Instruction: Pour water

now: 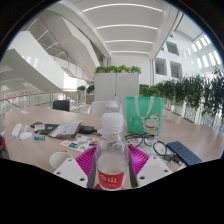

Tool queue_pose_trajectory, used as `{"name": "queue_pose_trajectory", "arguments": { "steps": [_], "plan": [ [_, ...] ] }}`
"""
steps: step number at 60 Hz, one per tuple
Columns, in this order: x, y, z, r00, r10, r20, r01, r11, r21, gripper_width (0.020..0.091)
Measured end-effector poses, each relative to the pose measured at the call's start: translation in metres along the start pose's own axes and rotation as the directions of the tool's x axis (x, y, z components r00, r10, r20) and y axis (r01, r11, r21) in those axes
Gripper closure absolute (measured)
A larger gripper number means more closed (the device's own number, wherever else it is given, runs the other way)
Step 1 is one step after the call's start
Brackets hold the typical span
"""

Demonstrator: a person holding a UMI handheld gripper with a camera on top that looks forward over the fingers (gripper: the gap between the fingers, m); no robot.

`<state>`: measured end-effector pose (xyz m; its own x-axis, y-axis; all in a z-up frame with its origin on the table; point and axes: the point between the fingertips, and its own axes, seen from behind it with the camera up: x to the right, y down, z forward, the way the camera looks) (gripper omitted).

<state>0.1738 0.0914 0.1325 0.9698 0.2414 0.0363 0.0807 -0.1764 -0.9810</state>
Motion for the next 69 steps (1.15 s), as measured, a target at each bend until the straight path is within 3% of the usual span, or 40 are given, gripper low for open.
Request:
{"name": "queue_pose_trajectory", "arguments": {
  "steps": [13, 14, 17, 24, 27, 30, 33, 34, 37, 69],
  "plan": [
    [0.001, 0.070, 0.005, 0.994, 0.064, 0.083, -0.056, 0.994, -0.094, 0.0598],
    [0.001, 0.081, 0.004, 0.992, 0.079, 0.095, -0.076, 0.996, -0.039, 0.0599],
    [-0.006, 0.060, 0.005, 0.993, 0.072, 0.096, -0.067, 0.996, -0.058, 0.0598],
    [-0.006, 0.057, 0.004, 0.993, 0.060, 0.100, -0.053, 0.996, -0.072, 0.0574],
    [-0.007, 0.063, 0.004, 0.994, 0.055, 0.097, -0.044, 0.993, -0.112, 0.0547],
    [-0.007, 0.076, -0.003, 0.994, 0.044, 0.096, -0.025, 0.981, -0.191, 0.0455],
    [-0.009, 0.088, -0.020, 0.994, 0.029, 0.104, -0.002, 0.969, -0.248, 0.0268],
    [-0.009, 0.089, -0.026, 0.994, 0.024, 0.104, 0.004, 0.966, -0.259, 0.0247],
    [-0.009, 0.088, -0.044, 0.995, 0.015, 0.096, 0.011, 0.963, -0.270, 0.0280],
    [-0.060, -0.015, -0.298, 0.989, -0.009, -0.149, -0.027, 0.970, -0.240, 0.0269]
  ]
}}
